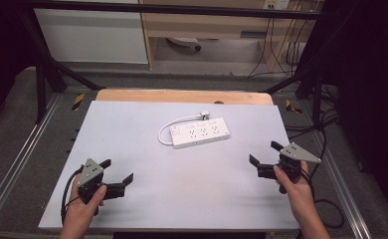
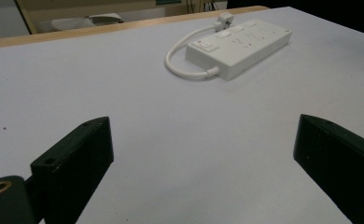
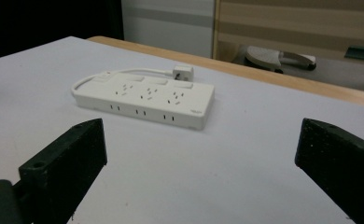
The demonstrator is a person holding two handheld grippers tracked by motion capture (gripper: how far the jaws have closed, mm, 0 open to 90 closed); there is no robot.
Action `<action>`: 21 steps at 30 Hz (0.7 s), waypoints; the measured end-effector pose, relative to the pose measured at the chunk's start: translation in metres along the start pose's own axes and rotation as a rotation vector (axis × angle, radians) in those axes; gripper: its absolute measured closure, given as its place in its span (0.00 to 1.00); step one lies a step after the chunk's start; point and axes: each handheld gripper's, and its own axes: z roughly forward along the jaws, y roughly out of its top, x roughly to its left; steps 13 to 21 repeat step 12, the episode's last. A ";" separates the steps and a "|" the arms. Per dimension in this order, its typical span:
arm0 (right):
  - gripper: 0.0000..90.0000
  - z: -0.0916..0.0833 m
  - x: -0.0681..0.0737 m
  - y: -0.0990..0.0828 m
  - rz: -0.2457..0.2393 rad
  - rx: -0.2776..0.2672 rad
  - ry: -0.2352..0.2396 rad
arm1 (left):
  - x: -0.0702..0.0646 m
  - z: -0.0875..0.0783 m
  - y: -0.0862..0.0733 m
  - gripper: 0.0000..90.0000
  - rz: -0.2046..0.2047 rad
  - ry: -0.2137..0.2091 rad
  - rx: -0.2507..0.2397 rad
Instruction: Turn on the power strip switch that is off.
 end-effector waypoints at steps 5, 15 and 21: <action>0.03 0.004 -0.001 -0.015 0.008 0.033 0.002 | 0.000 -0.001 0.001 0.05 0.005 -0.001 -0.003; 0.03 0.014 0.001 -0.034 -0.001 0.150 0.003 | -0.001 -0.002 0.002 0.05 0.009 -0.003 -0.007; 0.03 0.014 0.001 -0.034 -0.001 0.150 0.003 | -0.001 -0.002 0.002 0.05 0.009 -0.003 -0.007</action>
